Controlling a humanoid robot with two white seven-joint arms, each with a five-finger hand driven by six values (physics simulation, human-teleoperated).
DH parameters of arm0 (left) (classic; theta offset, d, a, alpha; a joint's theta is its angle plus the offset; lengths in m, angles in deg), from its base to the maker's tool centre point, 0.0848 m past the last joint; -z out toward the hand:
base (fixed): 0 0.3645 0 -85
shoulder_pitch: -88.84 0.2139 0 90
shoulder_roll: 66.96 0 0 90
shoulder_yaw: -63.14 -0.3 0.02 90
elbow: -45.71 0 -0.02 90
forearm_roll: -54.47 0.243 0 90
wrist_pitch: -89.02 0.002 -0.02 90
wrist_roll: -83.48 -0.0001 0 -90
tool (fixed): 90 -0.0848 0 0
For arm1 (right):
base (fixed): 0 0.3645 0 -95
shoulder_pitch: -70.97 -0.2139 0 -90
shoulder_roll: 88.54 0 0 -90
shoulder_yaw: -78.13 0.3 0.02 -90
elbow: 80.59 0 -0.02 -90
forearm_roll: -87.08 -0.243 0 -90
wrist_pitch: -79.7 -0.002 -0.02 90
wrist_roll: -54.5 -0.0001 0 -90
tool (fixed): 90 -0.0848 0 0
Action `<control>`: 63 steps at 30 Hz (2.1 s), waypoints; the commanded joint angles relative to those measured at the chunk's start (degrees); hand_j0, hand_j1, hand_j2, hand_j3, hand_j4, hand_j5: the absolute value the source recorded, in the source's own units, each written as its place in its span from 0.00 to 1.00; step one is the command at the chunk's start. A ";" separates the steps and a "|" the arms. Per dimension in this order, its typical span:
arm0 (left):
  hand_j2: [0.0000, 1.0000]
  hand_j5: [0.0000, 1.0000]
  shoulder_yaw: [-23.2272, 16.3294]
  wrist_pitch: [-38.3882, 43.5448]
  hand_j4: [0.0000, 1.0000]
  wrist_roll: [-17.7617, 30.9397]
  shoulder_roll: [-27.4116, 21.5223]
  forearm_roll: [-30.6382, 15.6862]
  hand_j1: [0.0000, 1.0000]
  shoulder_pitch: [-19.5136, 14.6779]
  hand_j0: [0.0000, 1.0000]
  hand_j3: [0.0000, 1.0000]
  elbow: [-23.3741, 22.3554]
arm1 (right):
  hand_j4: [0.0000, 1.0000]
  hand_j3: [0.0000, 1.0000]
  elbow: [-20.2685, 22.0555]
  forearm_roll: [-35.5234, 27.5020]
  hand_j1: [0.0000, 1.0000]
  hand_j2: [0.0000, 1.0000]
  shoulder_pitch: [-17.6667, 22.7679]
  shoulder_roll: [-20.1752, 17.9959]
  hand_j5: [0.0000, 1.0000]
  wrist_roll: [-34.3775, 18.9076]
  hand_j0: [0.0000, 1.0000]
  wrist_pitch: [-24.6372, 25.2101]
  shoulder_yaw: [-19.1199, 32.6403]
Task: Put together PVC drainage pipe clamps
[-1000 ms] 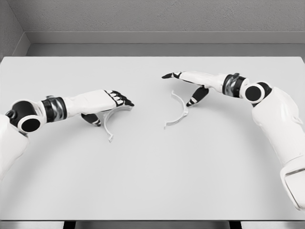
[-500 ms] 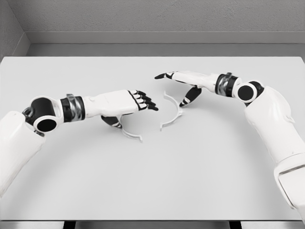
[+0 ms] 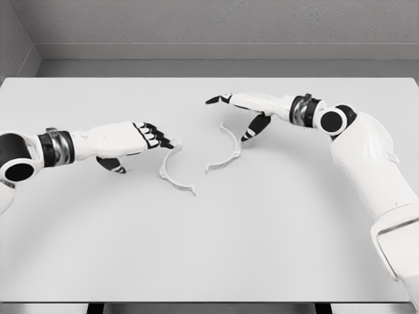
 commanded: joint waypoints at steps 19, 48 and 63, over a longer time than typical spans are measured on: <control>1.00 1.00 0.33 0.17 1.00 -0.04 0.71 -0.40 1.00 -0.09 1.00 1.00 0.03 | 1.00 1.00 -12.53 4.86 1.00 1.00 -6.50 4.22 1.00 -0.35 1.00 0.12 2.71; 1.00 1.00 24.41 0.17 1.00 -0.04 -10.35 -9.70 1.00 1.67 1.00 1.00 -14.73 | 1.00 1.00 -11.48 4.86 1.00 1.00 -6.59 7.03 1.00 -0.35 1.00 0.12 2.62; 1.00 1.00 24.94 0.17 1.00 -0.04 -15.28 -17.18 1.00 4.04 1.00 1.00 -15.09 | 1.00 1.00 -13.76 5.04 1.00 1.00 -7.47 4.84 1.00 -0.35 1.00 0.12 2.80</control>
